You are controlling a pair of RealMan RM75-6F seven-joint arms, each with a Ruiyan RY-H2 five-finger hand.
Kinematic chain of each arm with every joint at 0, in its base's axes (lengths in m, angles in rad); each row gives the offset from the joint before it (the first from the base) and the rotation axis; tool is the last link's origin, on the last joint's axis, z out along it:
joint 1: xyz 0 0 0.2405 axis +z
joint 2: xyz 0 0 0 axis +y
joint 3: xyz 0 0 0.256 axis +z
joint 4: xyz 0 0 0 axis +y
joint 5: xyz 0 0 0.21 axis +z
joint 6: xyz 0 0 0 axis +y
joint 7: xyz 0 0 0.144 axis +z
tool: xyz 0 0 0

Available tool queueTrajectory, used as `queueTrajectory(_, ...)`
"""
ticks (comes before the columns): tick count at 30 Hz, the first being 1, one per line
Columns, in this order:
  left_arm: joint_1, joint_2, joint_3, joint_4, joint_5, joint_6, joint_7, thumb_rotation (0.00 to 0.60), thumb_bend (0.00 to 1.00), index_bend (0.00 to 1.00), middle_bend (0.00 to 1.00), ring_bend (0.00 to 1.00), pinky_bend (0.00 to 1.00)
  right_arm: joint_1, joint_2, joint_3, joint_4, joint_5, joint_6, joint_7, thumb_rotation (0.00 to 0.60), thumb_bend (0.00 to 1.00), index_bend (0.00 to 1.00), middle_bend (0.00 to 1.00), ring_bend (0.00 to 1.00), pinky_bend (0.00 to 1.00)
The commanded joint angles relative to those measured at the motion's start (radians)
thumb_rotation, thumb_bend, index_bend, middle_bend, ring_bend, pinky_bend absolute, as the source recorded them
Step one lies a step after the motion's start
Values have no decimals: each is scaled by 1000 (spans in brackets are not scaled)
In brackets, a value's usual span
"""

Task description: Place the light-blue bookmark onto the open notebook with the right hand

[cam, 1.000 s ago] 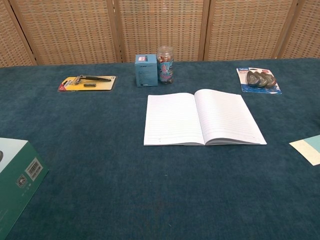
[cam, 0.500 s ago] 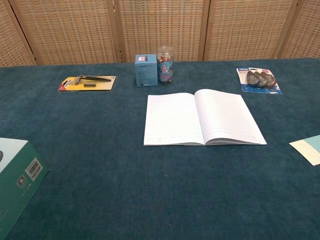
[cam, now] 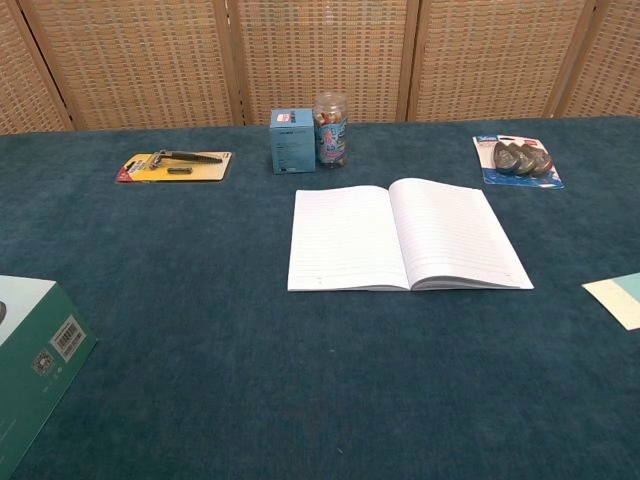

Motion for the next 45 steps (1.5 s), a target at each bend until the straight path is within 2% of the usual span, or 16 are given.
queueTrajectory(1,-1,0,2,-2,3,-1,5,600,0,0,0,0,0,-18,7,-8,-2,-9,26,-10,600,1000,144,93,0,100)
queueTrajectory(10,3,-3,5,-3,10,6,10,600,0,0,0,0,0,-72,50,-18,-69,-7,96,-77,600,1000,144,95,0,100)
queueTrajectory(13,5,-3,7,-3,16,9,11,600,0,0,0,0,0,-95,89,-25,-146,11,101,-144,600,1000,144,95,0,100)
queueTrajectory(16,5,-2,7,-3,17,10,9,600,0,0,0,0,0,-105,123,-17,-213,25,117,-175,600,1000,144,95,0,100)
queueTrajectory(20,6,-2,8,-3,19,12,7,600,0,0,0,0,0,-116,142,5,-247,20,182,-159,600,1000,144,95,0,100)
queueTrajectory(25,5,-3,8,-2,20,8,10,600,0,0,0,0,0,-106,124,28,-221,-11,233,-96,600,1000,144,92,0,100)
queueTrajectory(33,8,-3,8,-3,19,12,8,600,0,0,0,0,0,-47,38,37,-114,12,109,-114,600,1000,144,89,0,100)
queueTrajectory(45,6,-4,7,-2,16,11,8,600,0,0,0,0,0,-44,7,32,-67,30,70,-155,600,1000,144,90,0,100)
